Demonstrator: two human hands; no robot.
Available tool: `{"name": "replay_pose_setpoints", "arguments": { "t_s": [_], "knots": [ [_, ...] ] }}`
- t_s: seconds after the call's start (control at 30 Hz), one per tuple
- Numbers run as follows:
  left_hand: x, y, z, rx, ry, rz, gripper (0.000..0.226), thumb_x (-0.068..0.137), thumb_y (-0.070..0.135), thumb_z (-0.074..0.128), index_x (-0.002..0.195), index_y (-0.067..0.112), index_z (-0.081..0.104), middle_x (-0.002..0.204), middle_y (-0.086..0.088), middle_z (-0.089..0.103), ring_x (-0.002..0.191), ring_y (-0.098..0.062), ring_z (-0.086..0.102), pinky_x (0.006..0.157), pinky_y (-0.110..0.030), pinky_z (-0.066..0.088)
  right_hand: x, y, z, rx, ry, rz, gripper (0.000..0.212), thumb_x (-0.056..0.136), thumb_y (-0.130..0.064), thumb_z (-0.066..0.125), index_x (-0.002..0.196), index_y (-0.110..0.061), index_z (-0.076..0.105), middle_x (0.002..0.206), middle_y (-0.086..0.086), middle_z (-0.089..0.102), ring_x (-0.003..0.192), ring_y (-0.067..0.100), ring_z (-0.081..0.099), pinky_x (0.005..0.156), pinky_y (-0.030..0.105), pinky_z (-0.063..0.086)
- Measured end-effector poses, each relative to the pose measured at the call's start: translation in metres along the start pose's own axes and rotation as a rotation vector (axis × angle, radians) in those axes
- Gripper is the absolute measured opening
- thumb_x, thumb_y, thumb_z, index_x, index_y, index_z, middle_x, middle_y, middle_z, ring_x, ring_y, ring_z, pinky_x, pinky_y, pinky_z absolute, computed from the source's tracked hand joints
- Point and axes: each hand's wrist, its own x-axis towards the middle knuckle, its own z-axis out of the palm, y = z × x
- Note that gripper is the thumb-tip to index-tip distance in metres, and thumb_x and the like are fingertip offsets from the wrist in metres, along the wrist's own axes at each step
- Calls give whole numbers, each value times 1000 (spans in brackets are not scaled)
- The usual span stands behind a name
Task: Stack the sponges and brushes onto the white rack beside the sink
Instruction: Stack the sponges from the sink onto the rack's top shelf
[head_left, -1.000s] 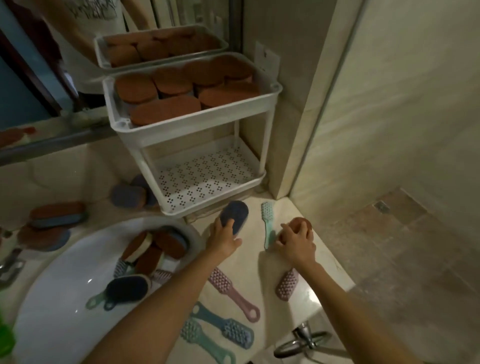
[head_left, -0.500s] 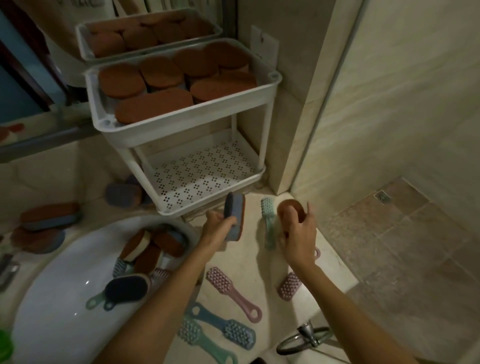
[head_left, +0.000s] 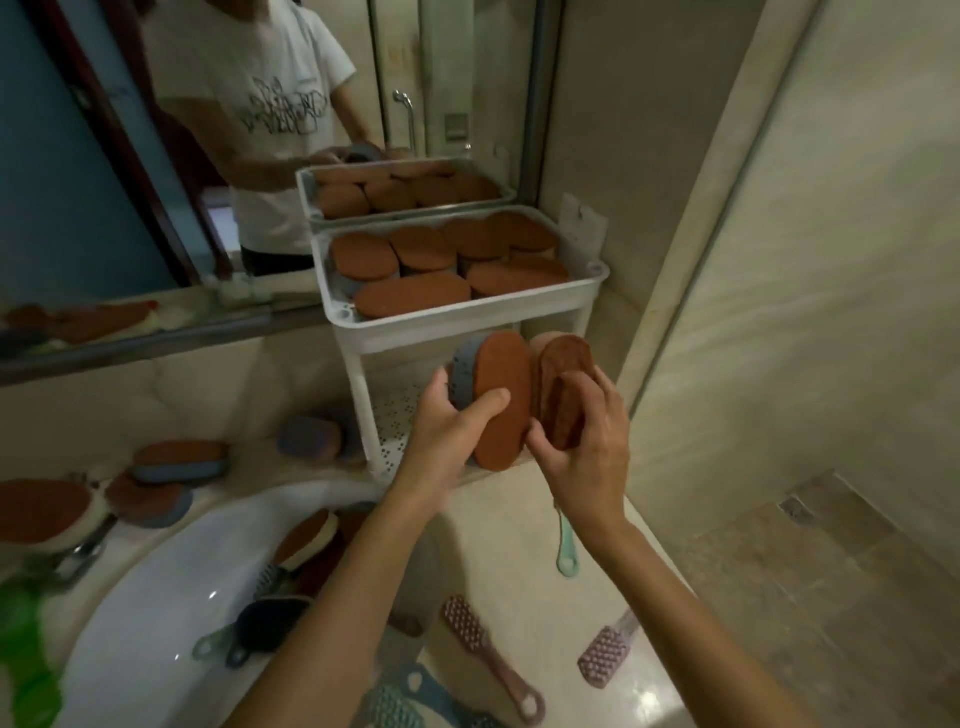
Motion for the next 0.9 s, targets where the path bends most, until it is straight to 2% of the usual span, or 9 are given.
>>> {"name": "replay_pose_setpoints", "arguments": {
  "t_s": [0.1,0.17,0.27,0.33,0.43,0.53,0.63,0.73,0.9],
  "knots": [
    [11,31,-13,34,91,77,46,86,20,64,129,13,48,118,-2,61,106,-18,60,89,-31,52,23,-28,-1,32,18,-16,56,69,-39,56,117,-10,56,125,17,54,116,31,50,97,16,31],
    [20,50,-22,50,146,117,55,87,28,63,135,12,44,129,-3,56,118,-22,56,97,-37,49,41,-46,2,64,9,-32,53,70,-34,61,117,-10,56,124,15,54,115,29,50,96,25,38],
    [40,79,-40,96,231,158,53,88,36,58,135,15,43,122,-1,55,114,-22,55,94,-36,48,68,-70,9,95,-45,-59,52,70,-18,72,118,-11,55,126,12,53,116,26,48,95,27,39],
    [58,96,-54,153,271,151,50,89,38,56,133,18,44,122,-5,56,114,-26,56,92,-37,48,87,-84,14,122,-68,-64,52,70,-16,72,119,-14,55,126,9,52,115,24,48,96,29,40],
    [93,116,-75,125,259,85,54,89,39,56,136,16,41,132,-8,53,118,-29,53,99,-40,47,118,-99,24,207,-99,25,53,70,-21,67,121,-19,51,121,4,54,112,23,49,96,39,45],
    [128,123,-94,128,270,21,60,85,34,65,135,9,42,132,-9,55,119,-28,54,89,-33,47,150,-104,41,234,-148,157,51,72,-29,65,120,-24,48,119,3,54,112,25,50,95,44,47],
    [156,117,-108,145,275,-22,70,79,30,73,137,6,41,133,-11,56,119,-28,55,81,-31,50,174,-106,60,154,-217,163,49,76,-33,65,121,-23,48,120,4,53,114,25,49,96,43,47],
    [173,108,-114,163,265,-75,66,77,28,75,131,2,46,131,-13,56,119,-30,56,82,-36,52,185,-106,79,125,-284,161,52,76,-32,65,124,-23,48,123,6,54,116,26,49,96,43,48],
    [190,93,-111,127,265,-120,61,79,25,73,129,0,50,132,-15,56,119,-30,57,87,-40,54,190,-99,91,91,-291,189,52,77,-33,64,126,-23,49,124,5,57,118,26,51,97,43,48]
  ]
}}
